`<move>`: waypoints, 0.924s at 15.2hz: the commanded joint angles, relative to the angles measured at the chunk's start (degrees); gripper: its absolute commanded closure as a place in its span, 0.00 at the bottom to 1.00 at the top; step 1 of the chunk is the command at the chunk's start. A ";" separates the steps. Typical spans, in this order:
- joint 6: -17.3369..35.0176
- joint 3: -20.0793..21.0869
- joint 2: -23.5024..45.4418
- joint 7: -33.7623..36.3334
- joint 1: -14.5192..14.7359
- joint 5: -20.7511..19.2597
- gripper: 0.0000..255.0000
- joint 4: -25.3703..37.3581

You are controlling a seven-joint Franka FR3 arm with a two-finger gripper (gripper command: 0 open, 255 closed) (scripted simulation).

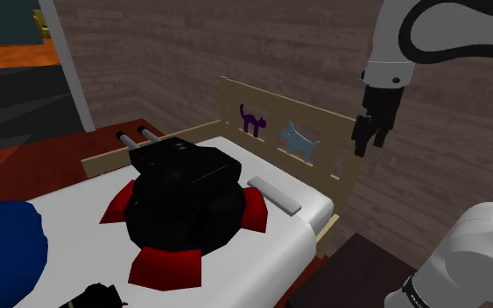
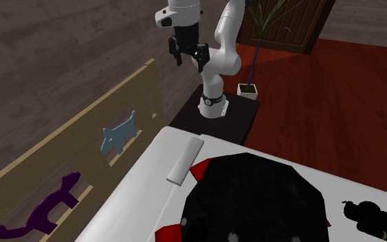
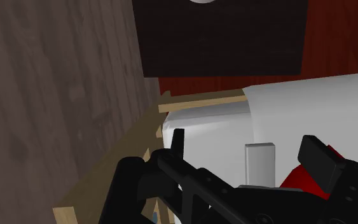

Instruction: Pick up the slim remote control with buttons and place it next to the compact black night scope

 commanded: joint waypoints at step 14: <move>27.26 4.73 18.48 1.52 2.55 2.54 0.00 -4.59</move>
